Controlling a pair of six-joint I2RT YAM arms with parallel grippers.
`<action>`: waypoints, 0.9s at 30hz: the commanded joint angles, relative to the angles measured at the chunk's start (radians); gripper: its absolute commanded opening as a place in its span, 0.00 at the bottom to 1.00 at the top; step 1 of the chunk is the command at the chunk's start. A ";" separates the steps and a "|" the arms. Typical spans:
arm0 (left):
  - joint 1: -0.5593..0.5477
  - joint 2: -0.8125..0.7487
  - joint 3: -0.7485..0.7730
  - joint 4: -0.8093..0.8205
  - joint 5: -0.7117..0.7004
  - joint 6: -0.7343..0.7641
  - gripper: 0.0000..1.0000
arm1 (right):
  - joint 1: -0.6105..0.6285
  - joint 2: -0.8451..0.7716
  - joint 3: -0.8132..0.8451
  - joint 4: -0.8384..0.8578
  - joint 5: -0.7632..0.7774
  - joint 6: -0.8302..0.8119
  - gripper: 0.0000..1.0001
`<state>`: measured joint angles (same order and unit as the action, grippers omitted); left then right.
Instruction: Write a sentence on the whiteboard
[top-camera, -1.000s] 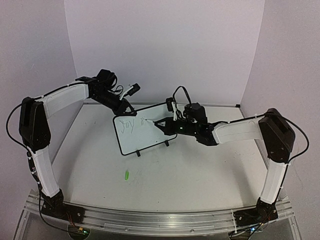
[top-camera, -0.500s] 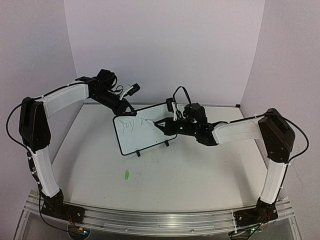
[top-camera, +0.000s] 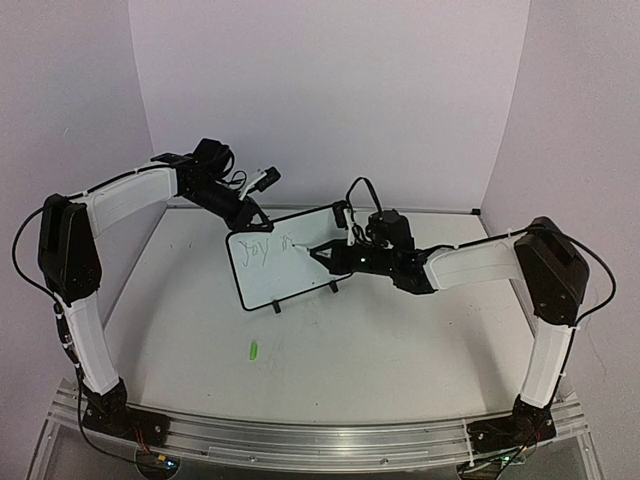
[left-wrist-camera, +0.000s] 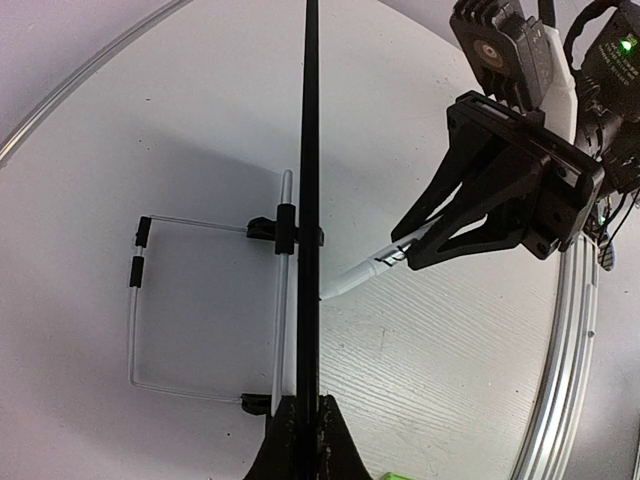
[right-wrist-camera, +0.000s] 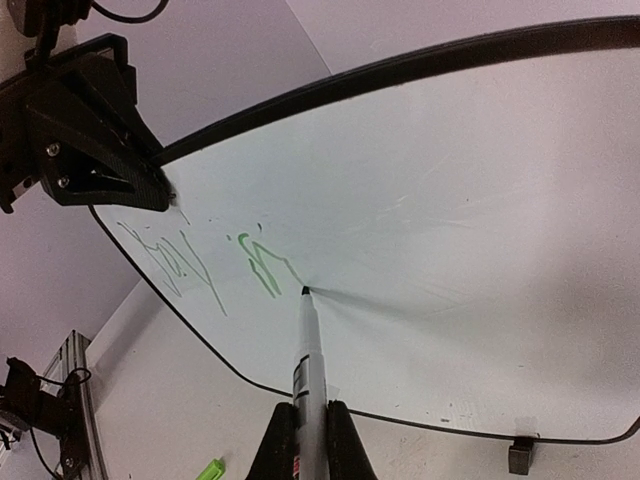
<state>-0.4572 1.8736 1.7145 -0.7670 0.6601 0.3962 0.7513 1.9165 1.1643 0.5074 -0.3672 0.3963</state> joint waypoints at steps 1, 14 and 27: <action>-0.012 0.010 0.027 -0.038 0.028 0.025 0.00 | -0.007 0.025 -0.007 0.020 0.011 0.008 0.00; -0.012 0.012 0.024 -0.037 0.033 0.023 0.00 | -0.007 0.011 -0.005 0.020 0.003 0.007 0.00; -0.011 0.000 0.008 -0.026 0.038 0.022 0.00 | -0.014 -0.208 -0.116 -0.034 -0.029 -0.023 0.00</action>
<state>-0.4572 1.8736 1.7145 -0.7673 0.6689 0.3962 0.7467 1.8057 1.0697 0.4808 -0.3806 0.3942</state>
